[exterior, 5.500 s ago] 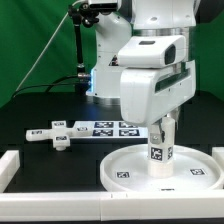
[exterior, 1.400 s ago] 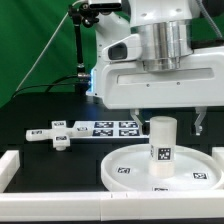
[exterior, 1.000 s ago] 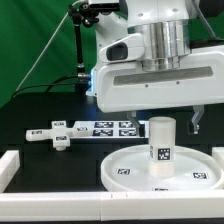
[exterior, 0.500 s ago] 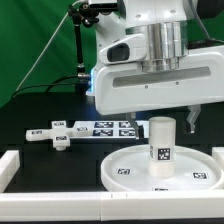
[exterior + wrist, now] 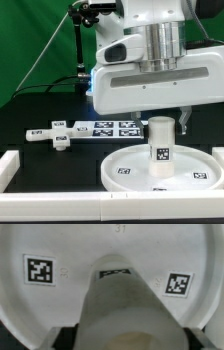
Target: Assemble round table
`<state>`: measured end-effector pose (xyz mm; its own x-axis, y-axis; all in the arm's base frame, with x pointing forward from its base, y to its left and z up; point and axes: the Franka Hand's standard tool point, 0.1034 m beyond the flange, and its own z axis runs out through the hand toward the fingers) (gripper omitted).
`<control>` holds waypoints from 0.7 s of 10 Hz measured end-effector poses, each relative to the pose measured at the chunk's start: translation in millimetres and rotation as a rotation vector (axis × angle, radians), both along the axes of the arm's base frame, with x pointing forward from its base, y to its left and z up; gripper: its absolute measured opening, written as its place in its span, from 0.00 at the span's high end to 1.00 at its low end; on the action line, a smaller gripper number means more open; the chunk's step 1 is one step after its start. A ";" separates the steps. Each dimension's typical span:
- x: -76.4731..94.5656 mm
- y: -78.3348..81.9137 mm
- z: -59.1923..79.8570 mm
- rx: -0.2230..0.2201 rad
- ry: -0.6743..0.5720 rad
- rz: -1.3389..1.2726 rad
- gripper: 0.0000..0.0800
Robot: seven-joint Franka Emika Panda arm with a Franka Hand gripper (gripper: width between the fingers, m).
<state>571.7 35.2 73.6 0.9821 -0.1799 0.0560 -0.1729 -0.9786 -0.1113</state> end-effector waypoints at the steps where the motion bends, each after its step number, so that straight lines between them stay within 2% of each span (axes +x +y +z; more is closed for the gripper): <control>1: -0.2 -0.5 0.0 0.006 0.009 -0.078 0.49; 3: -1.3 -2.0 -0.1 0.018 0.033 -0.292 0.49; 7: -2.4 -2.7 -0.7 0.029 0.052 -0.477 0.49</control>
Offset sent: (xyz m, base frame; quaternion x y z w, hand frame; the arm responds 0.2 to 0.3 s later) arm -0.0014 0.0089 0.0042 0.0068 0.0053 0.2334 0.9723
